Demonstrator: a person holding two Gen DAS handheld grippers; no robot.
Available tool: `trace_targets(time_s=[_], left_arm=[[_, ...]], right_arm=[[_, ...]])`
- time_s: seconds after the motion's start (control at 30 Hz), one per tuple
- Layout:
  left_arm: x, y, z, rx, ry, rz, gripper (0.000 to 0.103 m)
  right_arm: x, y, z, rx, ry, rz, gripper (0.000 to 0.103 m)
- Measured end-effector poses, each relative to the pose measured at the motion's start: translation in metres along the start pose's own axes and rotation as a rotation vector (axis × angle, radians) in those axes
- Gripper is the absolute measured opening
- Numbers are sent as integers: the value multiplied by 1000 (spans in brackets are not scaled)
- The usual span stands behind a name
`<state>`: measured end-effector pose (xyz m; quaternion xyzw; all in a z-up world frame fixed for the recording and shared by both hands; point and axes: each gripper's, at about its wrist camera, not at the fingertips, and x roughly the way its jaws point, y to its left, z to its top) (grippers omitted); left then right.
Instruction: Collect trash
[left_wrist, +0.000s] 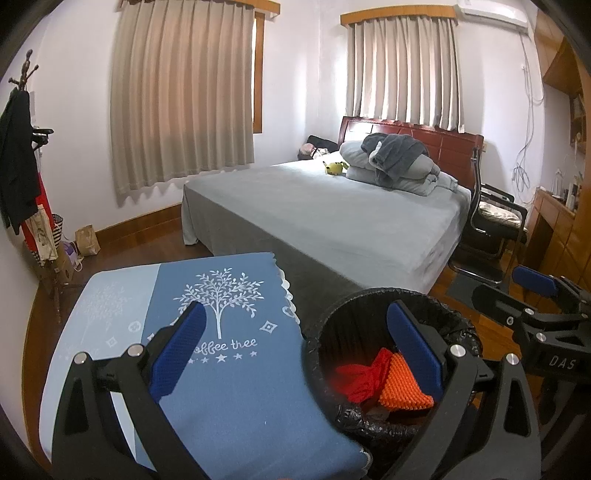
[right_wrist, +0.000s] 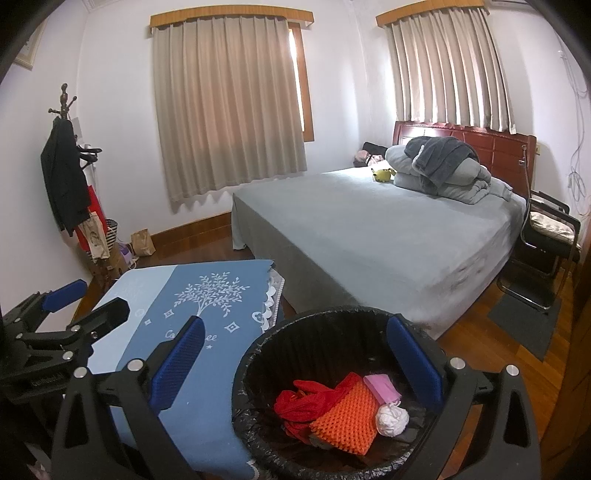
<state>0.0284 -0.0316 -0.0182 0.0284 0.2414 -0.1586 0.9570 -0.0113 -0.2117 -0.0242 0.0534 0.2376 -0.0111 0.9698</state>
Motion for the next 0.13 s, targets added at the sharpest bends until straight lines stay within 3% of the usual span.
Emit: trace_targets(time_s=[0.13], left_arm=[[-1,-1,-1,2,2,2,96]], right_arm=[[0,-1,0,1,0,0,97]])
